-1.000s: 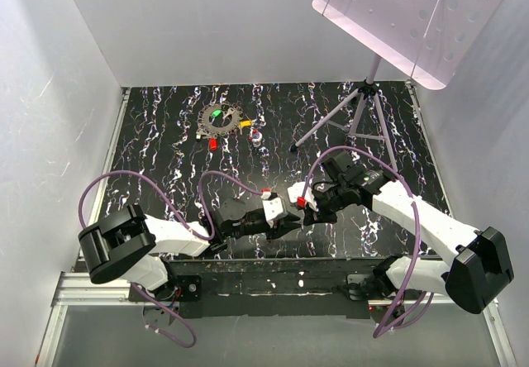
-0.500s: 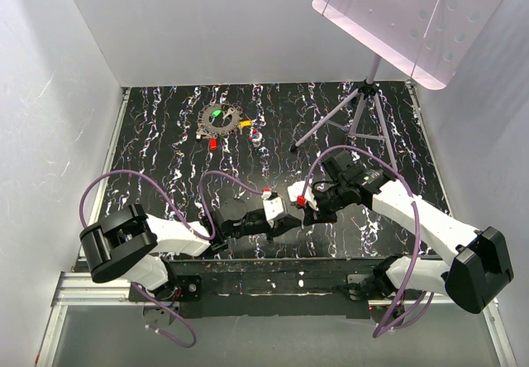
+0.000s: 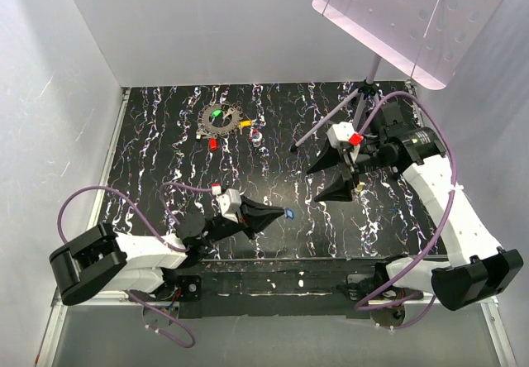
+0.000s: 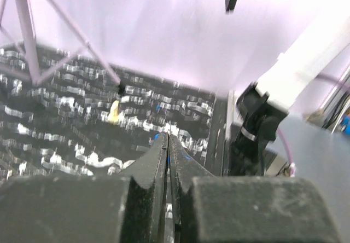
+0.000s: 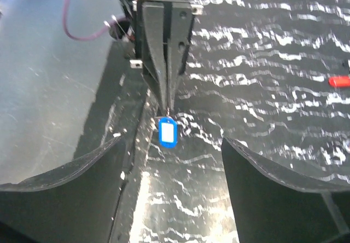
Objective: Put the keys on the keyring
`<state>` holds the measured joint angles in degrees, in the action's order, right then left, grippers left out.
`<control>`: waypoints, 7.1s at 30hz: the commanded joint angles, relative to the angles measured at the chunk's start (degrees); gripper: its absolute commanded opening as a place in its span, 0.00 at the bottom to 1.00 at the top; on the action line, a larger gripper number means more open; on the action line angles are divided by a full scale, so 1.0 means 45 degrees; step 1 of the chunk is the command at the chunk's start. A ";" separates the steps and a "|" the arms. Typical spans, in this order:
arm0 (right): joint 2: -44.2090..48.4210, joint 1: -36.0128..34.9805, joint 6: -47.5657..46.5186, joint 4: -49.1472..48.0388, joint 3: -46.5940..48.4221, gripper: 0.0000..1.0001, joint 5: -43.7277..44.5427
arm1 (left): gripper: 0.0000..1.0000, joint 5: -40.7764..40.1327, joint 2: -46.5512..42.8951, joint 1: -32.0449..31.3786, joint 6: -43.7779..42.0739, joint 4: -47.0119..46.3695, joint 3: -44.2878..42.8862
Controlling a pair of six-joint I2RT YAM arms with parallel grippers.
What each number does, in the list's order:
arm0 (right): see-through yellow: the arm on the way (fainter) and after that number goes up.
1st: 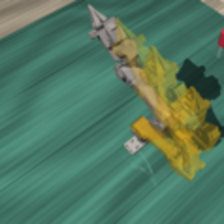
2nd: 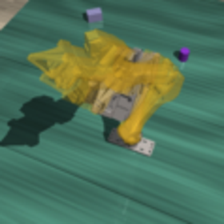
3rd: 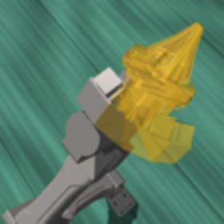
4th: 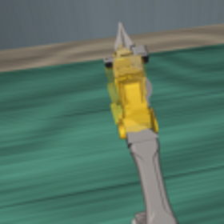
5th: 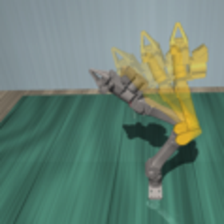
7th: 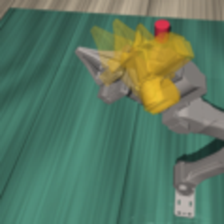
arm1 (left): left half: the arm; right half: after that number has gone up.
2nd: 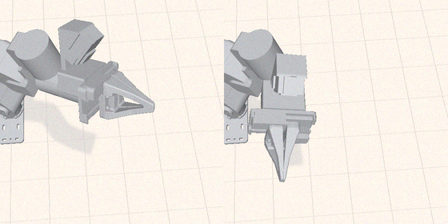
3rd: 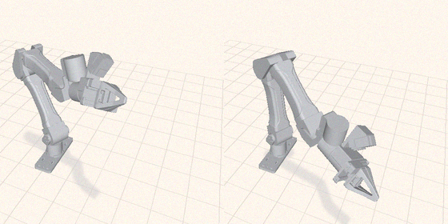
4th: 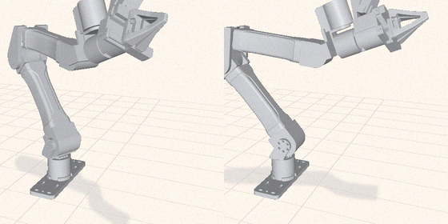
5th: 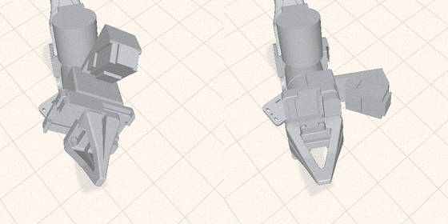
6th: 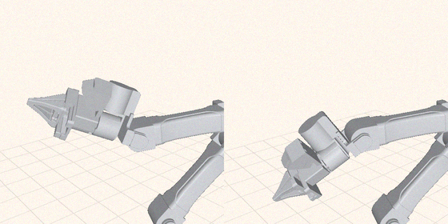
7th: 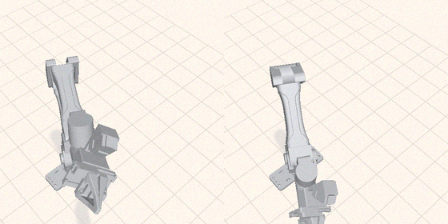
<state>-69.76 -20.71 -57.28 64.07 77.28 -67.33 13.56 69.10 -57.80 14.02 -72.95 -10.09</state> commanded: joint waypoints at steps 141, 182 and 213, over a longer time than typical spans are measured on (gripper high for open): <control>0.1087 -0.6453 0.0286 -0.3633 0.1070 0.01 0.8419 | 0.00 0.1068 -0.3363 0.0286 -0.8194 1.2246 -0.6821; -0.0318 -0.4968 1.0813 -1.2149 0.2339 0.32 0.1799 | 0.00 0.3666 -0.4164 0.4485 0.4169 -0.3418 -0.3735; -0.0944 -0.5690 1.1029 -1.1954 0.2554 0.26 0.1837 | 0.00 0.3334 -0.4242 0.4505 0.4170 -0.3399 -0.3637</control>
<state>-73.69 -45.56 -8.78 11.84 86.04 -58.70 29.41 50.89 -37.82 32.51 -75.53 -25.12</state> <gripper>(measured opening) 0.268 0.010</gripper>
